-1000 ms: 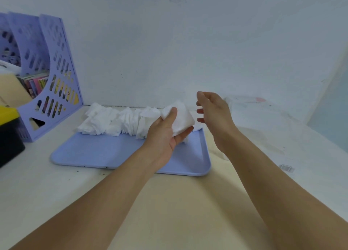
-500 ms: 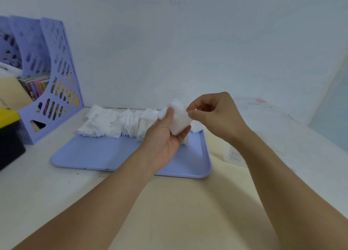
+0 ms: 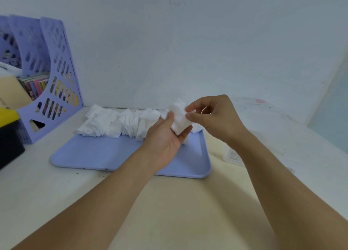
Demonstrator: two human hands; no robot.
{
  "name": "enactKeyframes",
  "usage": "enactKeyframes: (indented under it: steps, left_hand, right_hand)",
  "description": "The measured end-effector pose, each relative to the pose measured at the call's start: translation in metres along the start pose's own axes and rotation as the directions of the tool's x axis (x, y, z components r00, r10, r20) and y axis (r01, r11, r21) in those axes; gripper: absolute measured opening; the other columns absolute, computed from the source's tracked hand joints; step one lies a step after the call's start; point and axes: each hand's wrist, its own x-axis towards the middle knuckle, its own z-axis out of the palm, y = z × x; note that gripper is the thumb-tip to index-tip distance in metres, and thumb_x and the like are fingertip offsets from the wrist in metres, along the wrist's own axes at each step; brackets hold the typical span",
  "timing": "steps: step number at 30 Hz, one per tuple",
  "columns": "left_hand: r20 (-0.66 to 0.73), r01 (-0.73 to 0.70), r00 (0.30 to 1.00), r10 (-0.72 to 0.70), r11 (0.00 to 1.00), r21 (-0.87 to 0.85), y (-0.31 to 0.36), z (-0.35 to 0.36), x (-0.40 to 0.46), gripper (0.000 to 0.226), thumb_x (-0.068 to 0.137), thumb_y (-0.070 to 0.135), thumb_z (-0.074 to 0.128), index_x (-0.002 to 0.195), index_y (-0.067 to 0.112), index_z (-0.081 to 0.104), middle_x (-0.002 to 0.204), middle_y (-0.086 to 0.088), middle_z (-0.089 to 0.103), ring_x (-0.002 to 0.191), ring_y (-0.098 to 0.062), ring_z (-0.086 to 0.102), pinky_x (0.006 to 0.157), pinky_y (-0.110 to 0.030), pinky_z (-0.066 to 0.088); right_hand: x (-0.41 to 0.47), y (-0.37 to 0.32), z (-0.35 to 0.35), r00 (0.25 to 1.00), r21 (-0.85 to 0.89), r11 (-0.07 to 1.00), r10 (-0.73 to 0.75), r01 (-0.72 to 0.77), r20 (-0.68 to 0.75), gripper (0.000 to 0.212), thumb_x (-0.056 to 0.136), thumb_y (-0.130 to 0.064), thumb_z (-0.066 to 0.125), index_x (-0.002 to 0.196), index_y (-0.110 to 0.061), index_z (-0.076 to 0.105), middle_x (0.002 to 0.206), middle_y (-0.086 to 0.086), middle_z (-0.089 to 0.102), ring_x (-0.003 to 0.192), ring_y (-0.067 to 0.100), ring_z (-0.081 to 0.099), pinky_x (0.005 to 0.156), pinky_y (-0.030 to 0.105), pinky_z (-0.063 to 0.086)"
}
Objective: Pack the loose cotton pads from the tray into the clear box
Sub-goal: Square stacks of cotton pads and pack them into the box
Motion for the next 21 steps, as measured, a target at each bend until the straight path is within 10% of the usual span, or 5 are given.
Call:
enactKeyframes:
  steps: [9,21]
  left_hand:
    - [0.135,-0.116,0.987,0.086,0.966,0.230,-0.0051,-0.0046,0.0003,0.038,0.110,0.020,0.036,0.145,0.010,0.046,0.135,-0.008,0.065,0.125,-0.016,0.062,0.110,-0.035,0.046]
    - [0.123,-0.056,0.992,0.040,0.990,0.131,0.0002,-0.0018,-0.0025,0.043,0.102,0.038,0.050,0.134,0.009,0.056,0.129,-0.011,0.068,0.117,-0.019,0.067,0.089,-0.028,0.057]
  right_hand:
    - [-0.0021,-0.0003,0.0059,0.999,-0.026,0.999,-0.037,0.037,0.015,0.017,0.075,-0.021,0.089,0.084,-0.010,0.078,0.069,-0.005,0.065,0.045,0.001,0.048,0.049,0.009,0.035]
    - [0.0031,0.0085,0.0017,0.995,0.145,0.985,0.081,-0.089,0.059,0.010,0.084,-0.008,0.080,0.087,-0.001,0.073,0.083,0.012,0.077,0.081,0.028,0.076,0.078,0.037,0.062]
